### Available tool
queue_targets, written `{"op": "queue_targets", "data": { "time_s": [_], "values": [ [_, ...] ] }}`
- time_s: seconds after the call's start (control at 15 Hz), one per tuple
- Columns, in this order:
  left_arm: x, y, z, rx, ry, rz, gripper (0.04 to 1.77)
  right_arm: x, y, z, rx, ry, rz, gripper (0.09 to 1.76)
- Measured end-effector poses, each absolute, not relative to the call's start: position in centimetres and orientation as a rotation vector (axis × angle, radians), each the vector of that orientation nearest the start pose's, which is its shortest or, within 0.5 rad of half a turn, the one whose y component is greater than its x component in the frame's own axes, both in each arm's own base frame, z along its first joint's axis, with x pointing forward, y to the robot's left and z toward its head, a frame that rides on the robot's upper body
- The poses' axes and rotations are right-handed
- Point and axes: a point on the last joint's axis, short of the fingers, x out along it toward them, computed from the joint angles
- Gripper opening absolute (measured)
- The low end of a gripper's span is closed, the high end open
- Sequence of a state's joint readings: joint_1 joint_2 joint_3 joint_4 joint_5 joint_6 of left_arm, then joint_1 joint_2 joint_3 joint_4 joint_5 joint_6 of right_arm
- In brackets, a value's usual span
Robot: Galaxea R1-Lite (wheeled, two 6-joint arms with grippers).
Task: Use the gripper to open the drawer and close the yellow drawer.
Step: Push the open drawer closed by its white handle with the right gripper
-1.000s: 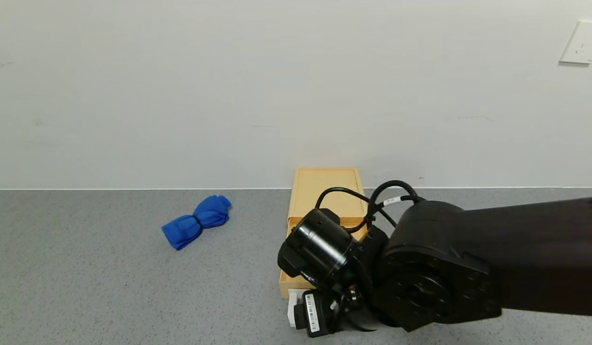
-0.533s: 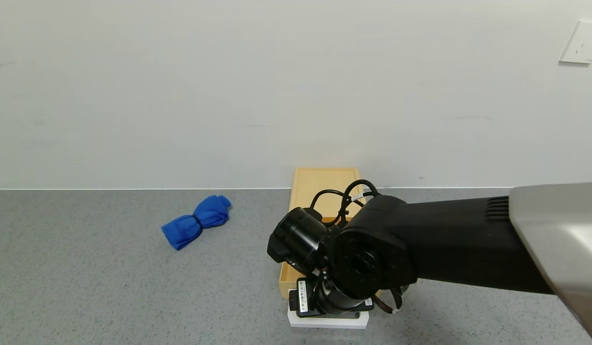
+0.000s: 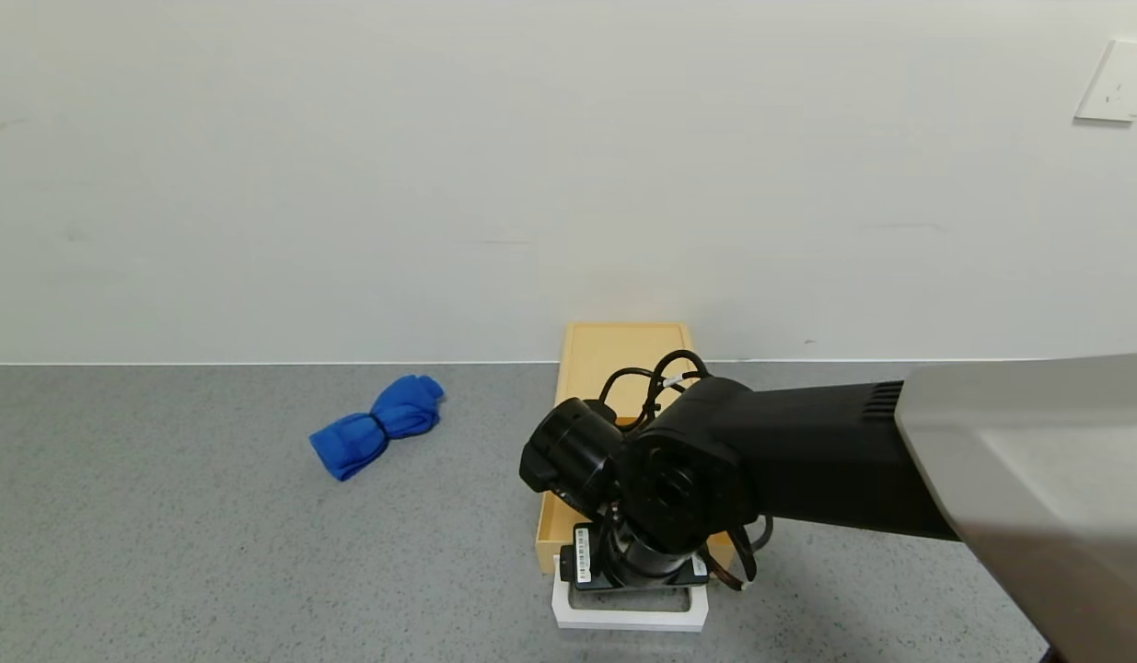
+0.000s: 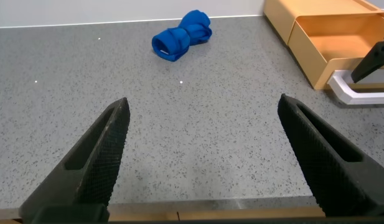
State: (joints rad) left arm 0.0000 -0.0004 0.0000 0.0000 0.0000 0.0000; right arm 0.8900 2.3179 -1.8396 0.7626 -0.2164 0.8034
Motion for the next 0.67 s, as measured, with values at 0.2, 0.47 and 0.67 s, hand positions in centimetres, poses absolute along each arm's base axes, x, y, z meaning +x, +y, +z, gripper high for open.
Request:
{"op": "queue_targets", "data": {
  "time_s": [0.2,0.47,0.67],
  "values": [
    [-2.3,0.0,7.5,0.0,0.0,0.0,1.72,27.9,32.9,11.3,0.041,1.168,0.099,1.71],
    [-2.3,0.0,7.5,0.0,0.0,0.0,1.72,29.0,33.1,11.6,0.029,1.152,0.112,1.71],
    [-2.3,0.0,7.5,0.0,0.0,0.0,1.72,29.8,32.8,11.4,0.03,1.147,0.107,1.71]
  ]
}}
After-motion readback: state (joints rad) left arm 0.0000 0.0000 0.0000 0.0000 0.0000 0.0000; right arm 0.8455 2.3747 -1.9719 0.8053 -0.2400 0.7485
